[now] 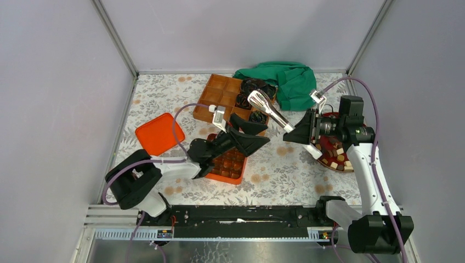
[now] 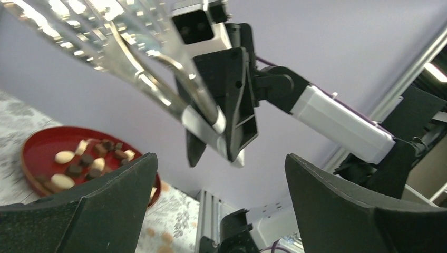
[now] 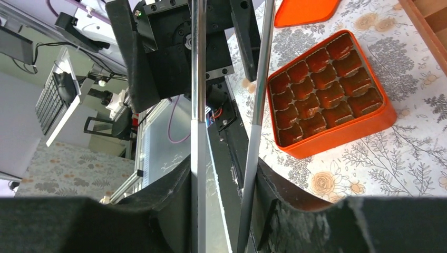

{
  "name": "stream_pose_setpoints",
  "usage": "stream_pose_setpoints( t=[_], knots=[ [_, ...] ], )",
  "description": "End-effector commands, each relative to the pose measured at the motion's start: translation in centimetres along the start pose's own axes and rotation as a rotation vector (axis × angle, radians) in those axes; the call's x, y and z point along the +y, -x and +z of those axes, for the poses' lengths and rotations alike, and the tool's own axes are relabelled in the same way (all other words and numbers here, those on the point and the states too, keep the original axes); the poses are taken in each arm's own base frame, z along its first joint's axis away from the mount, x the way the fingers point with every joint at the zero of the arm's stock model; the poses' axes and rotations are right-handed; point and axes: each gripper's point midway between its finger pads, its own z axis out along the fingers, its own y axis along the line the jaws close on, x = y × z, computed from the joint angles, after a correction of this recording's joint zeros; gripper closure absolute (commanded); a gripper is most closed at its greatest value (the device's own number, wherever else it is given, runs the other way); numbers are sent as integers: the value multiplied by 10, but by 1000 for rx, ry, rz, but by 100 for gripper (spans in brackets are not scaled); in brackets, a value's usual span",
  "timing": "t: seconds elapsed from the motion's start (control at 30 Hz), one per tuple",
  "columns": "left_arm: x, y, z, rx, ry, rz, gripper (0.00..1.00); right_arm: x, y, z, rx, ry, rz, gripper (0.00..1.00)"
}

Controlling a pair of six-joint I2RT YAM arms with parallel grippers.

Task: Pack the chocolate
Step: Pick up the fake chocolate from the plate.

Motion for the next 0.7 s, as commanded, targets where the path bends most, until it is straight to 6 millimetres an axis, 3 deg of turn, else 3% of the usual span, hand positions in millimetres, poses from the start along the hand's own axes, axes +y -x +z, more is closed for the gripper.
stream_pose_setpoints(
  t=[0.0, 0.33, 0.5, 0.6, 0.67],
  knots=[
    [-28, 21, 21, -99, -130, 46, 1, 32, 10, 0, 4, 102, -70, 57],
    [-18, 16, 48, -121, -132, 32, 1, 50, 0, 7, 45, 171, -88, 57],
    [-25, 20, 59, -131, -166, 27, 4, 49, -3, 9, 54, 180, -86, 57],
    [-29, 22, 64, -136, -180, 14, 13, 49, -4, 9, 55, 182, -79, 58],
    [-27, 23, 65, -142, -177, 3, 29, 49, -5, 10, 55, 183, -79, 58]
  ],
)
